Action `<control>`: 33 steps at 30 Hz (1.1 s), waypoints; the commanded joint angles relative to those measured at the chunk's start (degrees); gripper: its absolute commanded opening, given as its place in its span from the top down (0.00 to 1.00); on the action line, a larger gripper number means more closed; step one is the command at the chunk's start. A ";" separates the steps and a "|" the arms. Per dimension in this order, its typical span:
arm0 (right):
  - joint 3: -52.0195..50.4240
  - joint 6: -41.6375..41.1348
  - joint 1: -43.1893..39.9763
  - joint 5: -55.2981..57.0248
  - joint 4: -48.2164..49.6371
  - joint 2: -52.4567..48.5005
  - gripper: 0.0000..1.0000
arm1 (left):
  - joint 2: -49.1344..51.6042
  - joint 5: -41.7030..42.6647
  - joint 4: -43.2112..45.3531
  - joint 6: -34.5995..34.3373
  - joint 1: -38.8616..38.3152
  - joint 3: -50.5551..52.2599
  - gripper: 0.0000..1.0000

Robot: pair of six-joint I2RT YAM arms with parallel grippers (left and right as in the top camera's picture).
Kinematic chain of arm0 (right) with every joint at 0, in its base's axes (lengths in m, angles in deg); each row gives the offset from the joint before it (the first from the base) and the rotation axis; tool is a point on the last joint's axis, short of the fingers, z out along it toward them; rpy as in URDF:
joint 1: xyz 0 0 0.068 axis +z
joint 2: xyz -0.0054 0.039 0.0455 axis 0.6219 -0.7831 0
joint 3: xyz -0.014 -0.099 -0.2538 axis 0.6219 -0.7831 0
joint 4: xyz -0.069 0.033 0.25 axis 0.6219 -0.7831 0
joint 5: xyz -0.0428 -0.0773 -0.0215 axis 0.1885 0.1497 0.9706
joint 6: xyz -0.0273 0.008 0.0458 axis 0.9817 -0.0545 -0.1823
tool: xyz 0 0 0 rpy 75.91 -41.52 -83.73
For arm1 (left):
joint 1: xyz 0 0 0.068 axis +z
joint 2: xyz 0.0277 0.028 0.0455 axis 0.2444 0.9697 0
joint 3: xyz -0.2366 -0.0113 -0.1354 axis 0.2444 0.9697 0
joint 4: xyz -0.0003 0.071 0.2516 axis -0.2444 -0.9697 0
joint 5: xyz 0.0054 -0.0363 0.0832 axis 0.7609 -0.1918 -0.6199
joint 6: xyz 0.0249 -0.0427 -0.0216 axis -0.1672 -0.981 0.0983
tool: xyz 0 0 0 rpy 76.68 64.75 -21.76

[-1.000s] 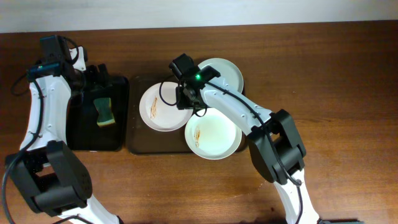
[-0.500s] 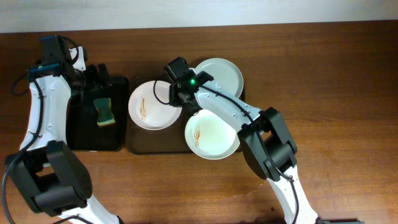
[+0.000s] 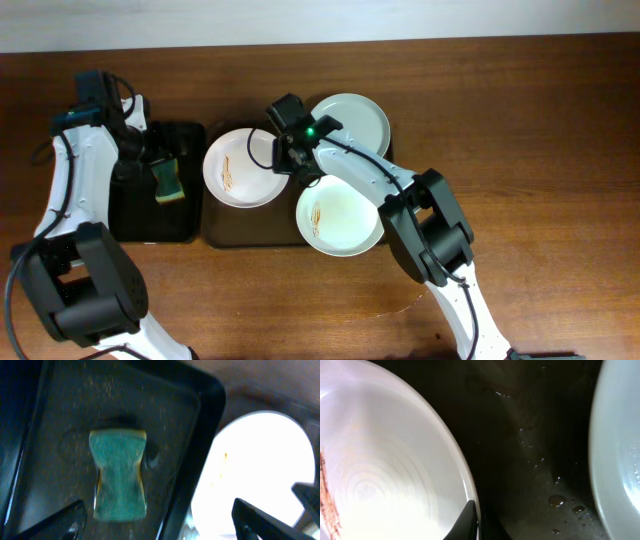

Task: Clean dirty plates on tray and stack at the side
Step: 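Grasp the green sponge with the left gripper and the plate rim with the right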

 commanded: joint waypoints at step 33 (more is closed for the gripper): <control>0.92 0.94 -3.28 -4.72 -0.04 -0.39 0.96 | -1.95 -2.21 5.90 4.68 -5.62 3.72 0.99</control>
